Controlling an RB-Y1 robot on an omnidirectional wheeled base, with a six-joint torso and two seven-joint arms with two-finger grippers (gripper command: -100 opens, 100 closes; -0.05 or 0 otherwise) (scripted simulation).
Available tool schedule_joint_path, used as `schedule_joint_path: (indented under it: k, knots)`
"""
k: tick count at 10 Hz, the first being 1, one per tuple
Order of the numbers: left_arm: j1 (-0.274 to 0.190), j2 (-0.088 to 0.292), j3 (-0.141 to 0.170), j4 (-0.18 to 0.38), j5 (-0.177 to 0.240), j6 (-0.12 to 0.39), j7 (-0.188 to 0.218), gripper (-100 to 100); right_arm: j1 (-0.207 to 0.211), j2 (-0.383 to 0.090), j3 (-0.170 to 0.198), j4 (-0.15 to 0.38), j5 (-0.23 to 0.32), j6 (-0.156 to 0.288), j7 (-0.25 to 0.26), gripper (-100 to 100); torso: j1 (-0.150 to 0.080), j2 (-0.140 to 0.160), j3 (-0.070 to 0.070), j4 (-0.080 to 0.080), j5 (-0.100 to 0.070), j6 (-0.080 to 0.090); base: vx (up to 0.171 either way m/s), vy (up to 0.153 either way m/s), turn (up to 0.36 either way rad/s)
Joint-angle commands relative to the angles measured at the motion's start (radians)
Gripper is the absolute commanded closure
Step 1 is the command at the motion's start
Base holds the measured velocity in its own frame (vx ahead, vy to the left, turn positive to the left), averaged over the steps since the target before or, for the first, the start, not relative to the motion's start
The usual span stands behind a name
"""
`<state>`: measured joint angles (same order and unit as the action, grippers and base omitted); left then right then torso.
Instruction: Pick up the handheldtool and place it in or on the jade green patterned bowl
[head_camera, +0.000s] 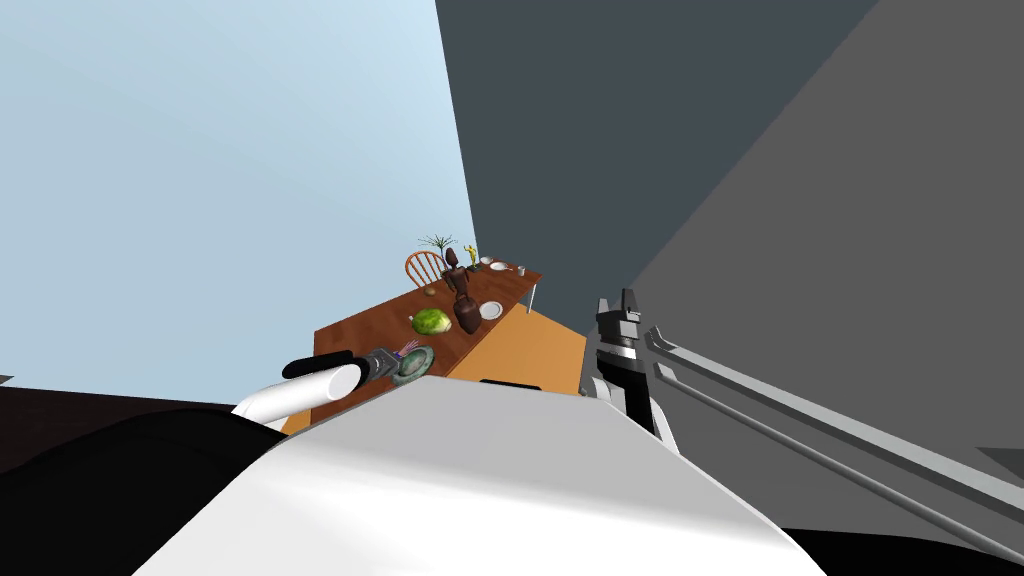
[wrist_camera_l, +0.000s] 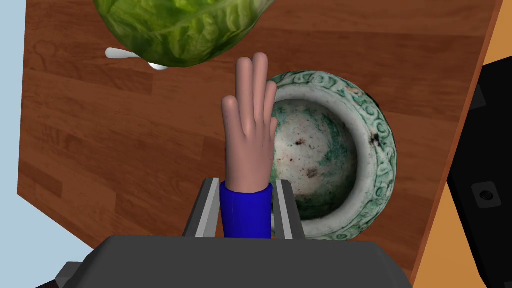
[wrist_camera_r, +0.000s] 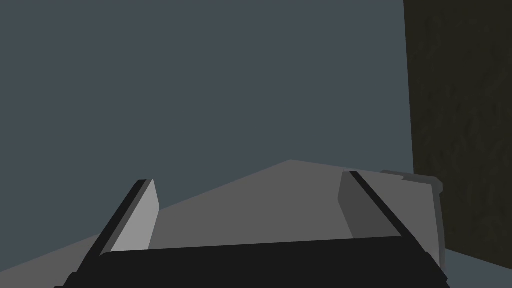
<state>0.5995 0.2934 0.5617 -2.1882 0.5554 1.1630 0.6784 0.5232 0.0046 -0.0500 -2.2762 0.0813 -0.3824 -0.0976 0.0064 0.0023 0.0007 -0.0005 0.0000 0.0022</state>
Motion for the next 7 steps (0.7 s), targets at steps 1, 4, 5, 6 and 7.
schedule_joint_path:
  k: [1, 4, 5, 6, 7]
  knots:
    - [0.000, 0.000, 0.000, 0.000, 0.000, 0.000, 0.000, 100, 0.000, 0.000, 0.000, 0.000, 0.000, 0.000, 0.000, 0, 0.000, 0.000, 0.000, 0.000, 0.000, 0.000, -0.031, 0.059, -0.018]
    - [0.001, 0.000, 0.001, 0.000, 0.000, 0.004, -0.001, -100, 0.000, 0.000, 0.000, 0.000, 0.000, 0.000, 0.000, 0, -0.008, -0.004, -0.002, -0.001, -0.002, 0.000, -0.003, 0.006, 0.000]
    - [0.001, 0.000, 0.001, 0.000, 0.000, 0.004, -0.001, -100, 0.000, 0.000, 0.000, 0.000, 0.000, 0.000, 0.000, 0, -0.008, -0.004, -0.002, -0.001, -0.002, 0.000, 0.000, 0.000, 0.000]
    - [0.001, 0.000, 0.001, 0.000, 0.000, 0.004, -0.001, -100, 0.000, 0.000, 0.000, 0.000, 0.000, 0.000, 0.000, 0, -0.009, -0.004, -0.002, -0.001, -0.002, 0.000, 0.000, 0.000, 0.000]
    - [0.001, 0.000, 0.001, 0.000, 0.000, 0.004, -0.001, 0, 0.000, 0.000, 0.000, 0.000, 0.000, 0.000, 0.000, 0, -0.009, -0.004, -0.002, -0.001, -0.002, 0.000, 0.000, 0.000, 0.000]
